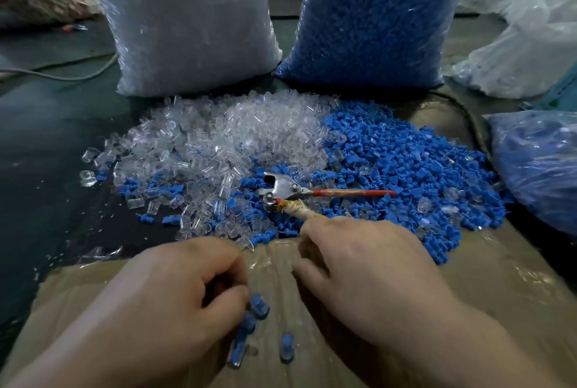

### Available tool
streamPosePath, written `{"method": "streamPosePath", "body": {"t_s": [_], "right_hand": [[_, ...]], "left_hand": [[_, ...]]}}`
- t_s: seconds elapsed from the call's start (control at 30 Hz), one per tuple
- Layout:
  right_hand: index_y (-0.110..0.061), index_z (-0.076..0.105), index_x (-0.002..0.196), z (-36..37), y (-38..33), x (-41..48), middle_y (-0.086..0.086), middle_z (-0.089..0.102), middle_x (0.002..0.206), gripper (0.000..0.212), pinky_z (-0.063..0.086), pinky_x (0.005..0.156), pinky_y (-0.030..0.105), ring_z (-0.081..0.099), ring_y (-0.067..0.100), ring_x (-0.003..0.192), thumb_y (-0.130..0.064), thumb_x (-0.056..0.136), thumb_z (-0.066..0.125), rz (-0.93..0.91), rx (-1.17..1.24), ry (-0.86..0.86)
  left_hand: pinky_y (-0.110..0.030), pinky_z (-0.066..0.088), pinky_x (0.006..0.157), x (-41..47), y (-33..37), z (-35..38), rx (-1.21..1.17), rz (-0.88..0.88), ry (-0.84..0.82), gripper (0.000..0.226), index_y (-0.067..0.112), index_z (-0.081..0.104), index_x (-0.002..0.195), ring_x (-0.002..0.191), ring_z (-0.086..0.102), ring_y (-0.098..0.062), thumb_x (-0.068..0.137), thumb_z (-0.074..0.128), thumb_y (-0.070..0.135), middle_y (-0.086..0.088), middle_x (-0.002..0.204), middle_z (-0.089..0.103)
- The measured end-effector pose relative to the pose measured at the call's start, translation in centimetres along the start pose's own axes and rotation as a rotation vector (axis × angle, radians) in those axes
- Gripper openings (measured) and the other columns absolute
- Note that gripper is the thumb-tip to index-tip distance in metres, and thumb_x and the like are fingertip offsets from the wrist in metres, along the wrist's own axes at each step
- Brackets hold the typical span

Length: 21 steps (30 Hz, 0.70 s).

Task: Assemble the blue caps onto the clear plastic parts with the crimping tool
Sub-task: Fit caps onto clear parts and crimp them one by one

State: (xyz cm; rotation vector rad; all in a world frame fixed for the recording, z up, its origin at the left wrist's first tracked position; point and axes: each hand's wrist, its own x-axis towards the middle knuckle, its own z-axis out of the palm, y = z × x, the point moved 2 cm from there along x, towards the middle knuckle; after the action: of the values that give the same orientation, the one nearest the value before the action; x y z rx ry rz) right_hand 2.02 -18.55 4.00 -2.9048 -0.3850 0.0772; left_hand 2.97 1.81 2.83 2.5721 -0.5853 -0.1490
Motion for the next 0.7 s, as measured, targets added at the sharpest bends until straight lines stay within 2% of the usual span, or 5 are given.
{"method": "streamPosePath", "body": {"t_s": [0.17,0.33,0.47,0.6,0.7], "right_hand": [[-0.035,0.040,0.123,0.6,0.4,0.8,-0.011,0.048,0.095,0.039,0.034,0.052,0.032,0.044,0.017,0.073,-0.061,0.094,0.035,0.020,-0.088,0.054],[-0.036,0.037,0.125,1.2,-0.6,1.5,-0.006,0.051,0.107,0.037,0.049,0.066,0.038,0.056,0.022,0.088,-0.058,0.095,0.036,-0.098,-0.017,0.068],[-0.033,0.037,0.119,1.8,-1.5,2.5,-0.003,0.035,0.090,0.033,0.035,0.057,0.036,0.054,0.025,0.086,-0.056,0.096,0.036,-0.161,-0.050,0.048],[-0.029,0.041,0.103,2.2,-1.4,2.8,-0.006,0.035,0.089,0.026,0.041,0.061,0.038,0.054,0.023,0.087,-0.054,0.097,0.035,-0.159,-0.039,0.065],[-0.030,0.030,0.090,2.3,-1.2,2.9,-0.008,0.037,0.087,0.022,0.037,0.060,0.037,0.054,0.022,0.087,-0.050,0.098,0.037,-0.148,-0.019,0.076]], "left_hand": [[-0.023,0.053,0.058,0.1,0.6,-0.2,-0.044,0.046,-0.099,0.025,0.045,0.064,0.081,0.075,0.064,0.001,0.074,0.052,0.065,0.025,0.086,0.064],[-0.017,0.042,0.060,0.5,-0.5,-0.2,0.078,-0.120,0.202,0.034,0.047,0.062,0.098,0.077,0.058,0.007,0.073,0.053,0.069,0.029,0.084,0.060],[-0.020,0.040,0.072,1.2,-0.5,1.0,0.241,-0.105,0.168,0.050,0.044,0.061,0.121,0.094,0.057,-0.002,0.077,0.053,0.068,0.024,0.105,0.057],[-0.026,0.049,0.064,1.3,0.4,1.2,0.233,-0.081,0.178,0.029,0.037,0.070,0.102,0.079,0.063,-0.011,0.076,0.071,0.049,0.017,0.089,0.061],[-0.032,0.054,0.068,1.5,0.6,1.4,0.218,-0.065,0.164,0.022,0.038,0.069,0.097,0.081,0.061,-0.010,0.081,0.059,0.048,0.018,0.089,0.058]]}}
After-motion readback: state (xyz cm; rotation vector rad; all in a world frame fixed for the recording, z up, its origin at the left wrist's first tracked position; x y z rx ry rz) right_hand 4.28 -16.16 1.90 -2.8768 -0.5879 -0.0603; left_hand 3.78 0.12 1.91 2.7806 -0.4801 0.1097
